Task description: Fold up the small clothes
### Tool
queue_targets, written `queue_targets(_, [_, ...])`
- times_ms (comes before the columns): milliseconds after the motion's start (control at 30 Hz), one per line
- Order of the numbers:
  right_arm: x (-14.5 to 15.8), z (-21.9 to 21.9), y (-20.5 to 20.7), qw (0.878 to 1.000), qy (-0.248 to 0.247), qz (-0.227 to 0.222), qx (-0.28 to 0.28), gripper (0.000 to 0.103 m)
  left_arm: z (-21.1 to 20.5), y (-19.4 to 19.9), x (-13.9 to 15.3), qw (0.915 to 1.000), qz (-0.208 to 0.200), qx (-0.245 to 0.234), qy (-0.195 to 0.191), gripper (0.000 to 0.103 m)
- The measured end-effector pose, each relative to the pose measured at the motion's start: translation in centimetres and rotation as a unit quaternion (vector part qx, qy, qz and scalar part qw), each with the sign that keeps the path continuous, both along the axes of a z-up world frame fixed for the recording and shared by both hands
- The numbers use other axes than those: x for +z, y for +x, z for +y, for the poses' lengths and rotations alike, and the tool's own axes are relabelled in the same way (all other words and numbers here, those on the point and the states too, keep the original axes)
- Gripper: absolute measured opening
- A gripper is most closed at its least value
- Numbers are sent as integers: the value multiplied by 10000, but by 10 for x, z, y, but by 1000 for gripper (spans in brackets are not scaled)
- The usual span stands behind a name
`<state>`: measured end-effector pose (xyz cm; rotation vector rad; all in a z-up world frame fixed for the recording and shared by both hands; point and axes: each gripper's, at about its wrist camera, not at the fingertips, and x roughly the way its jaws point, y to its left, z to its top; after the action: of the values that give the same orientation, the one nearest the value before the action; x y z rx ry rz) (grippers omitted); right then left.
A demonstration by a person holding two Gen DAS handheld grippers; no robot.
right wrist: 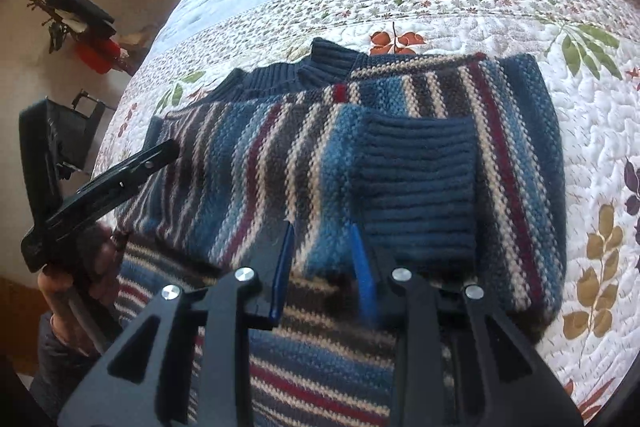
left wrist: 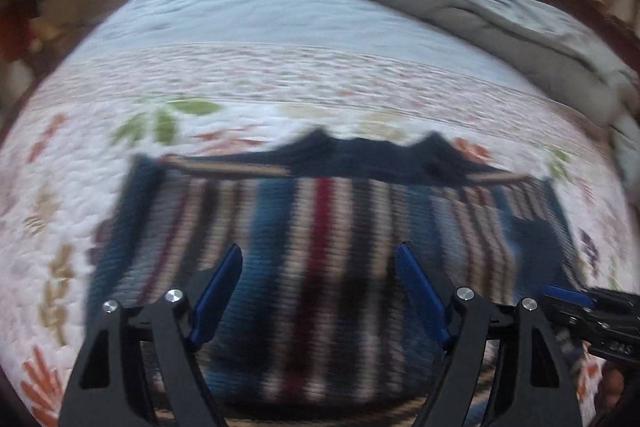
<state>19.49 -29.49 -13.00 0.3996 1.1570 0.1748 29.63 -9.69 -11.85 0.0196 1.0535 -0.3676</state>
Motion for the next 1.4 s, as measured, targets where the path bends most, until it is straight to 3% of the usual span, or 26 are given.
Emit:
queue_targets(133, [1, -3, -9, 9999, -123, 64, 35, 30, -15, 2, -15, 9982, 184, -561, -115, 79])
queue_targets(333, [-9, -16, -16, 9996, 1, 228, -147, 28, -25, 22, -40, 9970, 470, -585, 198, 80])
queue_targets(500, [-2, -20, -38, 9997, 93, 154, -188, 36, -4, 16, -20, 9967, 628, -368, -356, 80])
queue_targets(600, [9, -22, -66, 9998, 49, 48, -174, 37, 30, -8, 1, 9958, 603, -213, -650, 80])
queue_targets(700, [13, -26, -104, 9997, -64, 81, -216, 38, 66, -43, 14, 9979, 441, -129, -446, 81])
queue_targets(800, [9, -32, -149, 9993, -122, 197, -303, 38, 101, -86, 15, 9995, 328, 7, 0, 81])
queue_targets(1000, [-5, -25, -223, 9963, -537, 547, -382, 46, 166, -164, 0, 9960, 790, 292, 290, 81])
queue_targets(1100, [-13, -19, -257, 9958, -426, 730, -354, 47, 187, -196, -6, 9938, 906, 446, 458, 81])
queue_targets(1233, [-24, -12, -292, 9944, -314, 947, -339, 49, 207, -227, -14, 9919, 1133, 447, 348, 81])
queue_targets(1400, [-24, -2, -309, 9951, -282, 877, -359, 51, 210, -247, -27, 9876, 1523, 350, -168, 81])
